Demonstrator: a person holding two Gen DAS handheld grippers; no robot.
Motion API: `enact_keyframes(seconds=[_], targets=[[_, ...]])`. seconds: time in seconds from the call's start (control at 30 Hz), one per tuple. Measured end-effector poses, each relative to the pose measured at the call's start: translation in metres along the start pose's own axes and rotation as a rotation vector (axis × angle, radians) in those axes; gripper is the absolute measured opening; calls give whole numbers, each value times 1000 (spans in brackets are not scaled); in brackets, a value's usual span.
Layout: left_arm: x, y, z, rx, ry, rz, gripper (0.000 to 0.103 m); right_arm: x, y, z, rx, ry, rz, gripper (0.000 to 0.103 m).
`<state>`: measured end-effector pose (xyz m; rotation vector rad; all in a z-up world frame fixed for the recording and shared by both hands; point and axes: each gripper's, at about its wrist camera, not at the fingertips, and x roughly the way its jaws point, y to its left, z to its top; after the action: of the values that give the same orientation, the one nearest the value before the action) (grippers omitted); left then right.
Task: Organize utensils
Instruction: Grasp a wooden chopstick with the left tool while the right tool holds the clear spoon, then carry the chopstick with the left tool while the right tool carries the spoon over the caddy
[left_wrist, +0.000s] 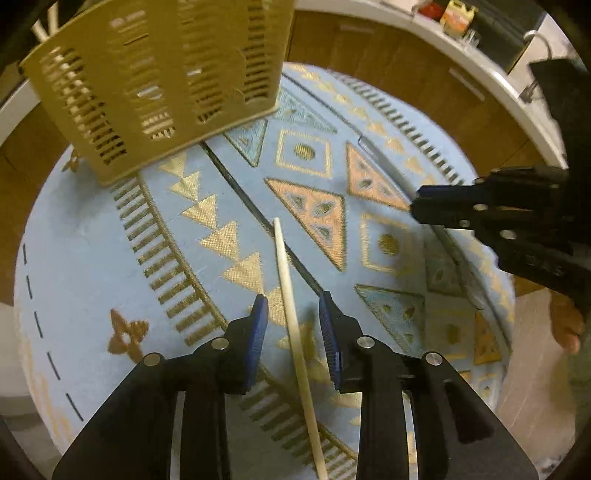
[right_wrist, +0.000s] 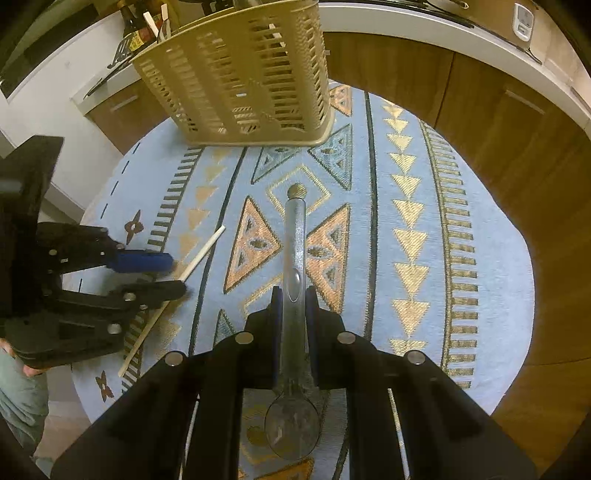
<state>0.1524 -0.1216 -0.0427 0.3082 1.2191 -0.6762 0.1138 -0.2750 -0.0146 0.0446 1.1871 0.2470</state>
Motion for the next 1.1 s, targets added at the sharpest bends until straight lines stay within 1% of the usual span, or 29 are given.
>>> enact_keyframes(seconds=[0.03,0.07,0.1,0.13,0.2,0.27,0.33,0.37,0.43,0.53,0.6,0.63,0.7,0.73,0.77,0.8,0.83,0.9,0.93,0.97,1.0,1.03,1.1], targets=[[7,0,4,1,20,11,23,0,0,0,-2,2,1,10],[8,-2,8,7,16,18,21,1,1,0,-4,4,2,10],[10,-4,11,18,30,25,19,1,1,0,-6,5,4,10],[12,-5,14,24,34,34,14,0,2,0,-8,7,7,10],[15,-11,19,53,54,80,5,0,2,1,-9,9,7,10],[17,-16,21,62,52,99,4,-2,3,1,-12,2,10,10],[16,-16,20,51,28,89,4,-6,3,2,-9,-11,17,10],[13,-14,19,30,0,75,3,-8,2,2,-5,-18,23,10],[4,-9,18,-16,-74,51,3,-15,1,2,2,-39,40,10],[-20,3,15,-73,-186,19,3,-33,2,3,0,-104,66,10],[-47,11,11,-111,-295,-9,4,-49,4,5,-3,-174,85,10],[-63,15,10,-128,-365,-14,4,-55,5,7,-6,-200,91,10],[-85,16,8,-147,-469,-4,4,-70,9,9,-16,-273,107,10],[-102,19,6,-157,-554,21,4,-78,12,11,-24,-317,108,10],[-114,20,4,-164,-600,39,4,-86,15,12,-31,-358,102,10],[-131,18,-1,-178,-667,60,4,-93,18,14,-37,-401,94,10],[-143,21,-2,-191,-725,69,4,-103,22,16,-52,-462,88,10],[-164,30,-6,-217,-819,75,4,-113,28,20,-68,-530,65,10],[-176,36,-5,-236,-881,72,4,-119,31,24,-77,-567,52,10],[-194,37,-8,-253,-929,74,4,-125,34,30,-81,-602,49,10],[-204,42,-10,-264,-960,80,4,-130,35,37,-79,-628,45,10],[-214,47,-7,-275,-1010,87,4,-131,36,43,-78,-644,42,10],[-230,50,1,-283,-1073,94,4,-133,36,60,-67,-678,51,10]])
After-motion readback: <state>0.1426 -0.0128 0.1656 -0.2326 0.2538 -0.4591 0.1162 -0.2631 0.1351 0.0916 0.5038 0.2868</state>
